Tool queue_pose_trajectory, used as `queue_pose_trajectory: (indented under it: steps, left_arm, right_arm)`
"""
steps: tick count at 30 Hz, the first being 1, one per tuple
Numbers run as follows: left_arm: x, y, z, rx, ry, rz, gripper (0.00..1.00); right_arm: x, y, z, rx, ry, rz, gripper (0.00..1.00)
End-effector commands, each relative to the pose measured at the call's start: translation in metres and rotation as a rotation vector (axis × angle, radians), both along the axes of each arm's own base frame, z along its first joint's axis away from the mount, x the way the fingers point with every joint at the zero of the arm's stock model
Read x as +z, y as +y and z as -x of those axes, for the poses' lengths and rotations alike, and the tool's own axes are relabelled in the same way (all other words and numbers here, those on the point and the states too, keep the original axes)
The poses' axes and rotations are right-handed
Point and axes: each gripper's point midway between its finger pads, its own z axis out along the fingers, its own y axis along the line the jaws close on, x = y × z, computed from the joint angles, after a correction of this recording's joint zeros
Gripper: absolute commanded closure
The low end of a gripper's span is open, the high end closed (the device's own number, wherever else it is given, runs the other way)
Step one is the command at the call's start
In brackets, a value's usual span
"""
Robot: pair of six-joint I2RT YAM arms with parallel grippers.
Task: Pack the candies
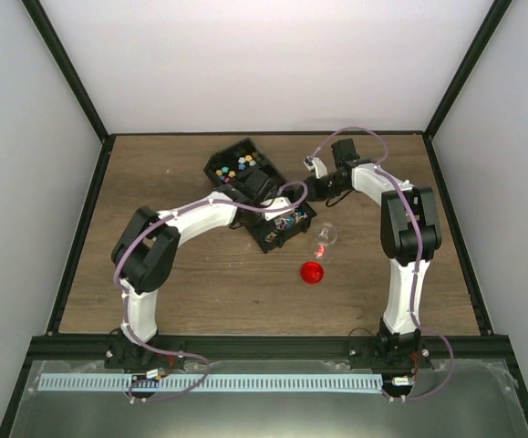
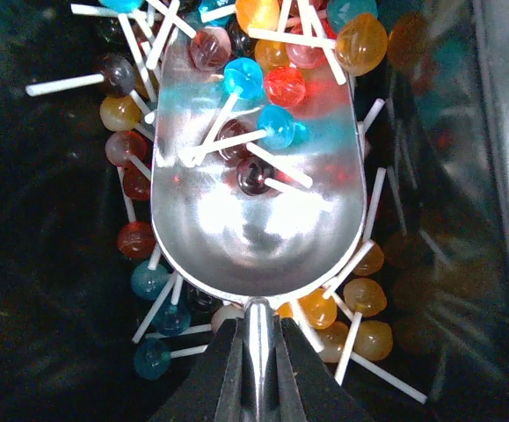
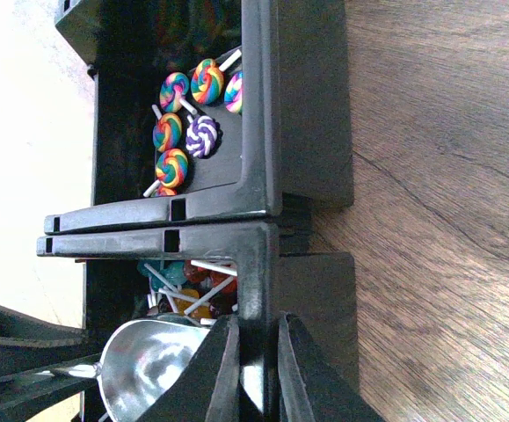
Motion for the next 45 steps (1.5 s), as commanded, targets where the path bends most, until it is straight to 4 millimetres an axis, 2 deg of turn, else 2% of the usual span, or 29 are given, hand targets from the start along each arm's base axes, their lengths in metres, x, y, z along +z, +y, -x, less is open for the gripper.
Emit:
queue_pose_trajectory:
  steps: [1, 7, 13, 17, 20, 25, 31, 33, 37, 40, 45]
  left_arm:
    - [-0.008, 0.007, 0.011, 0.012, 0.048, 0.058, 0.96]
    - [0.01, 0.028, 0.009, 0.03, -0.004, 0.12, 0.96]
    - [0.018, 0.032, 0.009, 0.036, -0.033, 0.189, 0.96]
    - [0.024, 0.032, 0.005, 0.04, -0.034, 0.237, 0.96]
    - [0.032, 0.032, 0.004, 0.033, -0.059, 0.286, 0.96]
    - [0.037, 0.036, 0.015, -0.006, -0.098, 0.308, 0.96]
    - [0.037, 0.043, 0.023, -0.023, -0.12, 0.324, 0.96]
    - [0.037, 0.048, 0.022, -0.013, -0.116, 0.343, 0.96]
    - [0.053, 0.056, 0.023, -0.001, -0.12, 0.459, 0.96]
    - [0.071, 0.056, 0.028, -0.016, -0.201, 0.53, 0.96]
    - [0.079, 0.058, 0.028, 0.011, -0.232, 0.569, 0.96]
  right_arm:
    - [0.023, 0.005, 0.004, 0.012, -0.024, -0.022, 0.99]
    - [0.019, -0.002, -0.001, 0.009, -0.03, -0.007, 0.99]
    - [0.022, -0.002, -0.006, 0.02, -0.046, -0.019, 0.99]
    - [0.026, 0.0, -0.009, 0.026, -0.057, -0.028, 0.92]
    - [0.028, 0.001, -0.01, 0.031, -0.058, -0.032, 0.84]
    - [0.034, 0.002, -0.011, 0.041, -0.075, -0.036, 0.68]
    - [0.049, 0.003, -0.014, 0.049, -0.126, -0.049, 0.38]
    - [0.054, 0.003, -0.017, 0.054, -0.144, -0.051, 0.31]
    - [0.071, 0.005, -0.019, 0.071, -0.194, -0.064, 0.25]
    - [0.083, 0.004, -0.02, 0.082, -0.239, -0.07, 0.2]
    - [0.1, -0.002, -0.021, 0.087, -0.307, -0.072, 0.11]
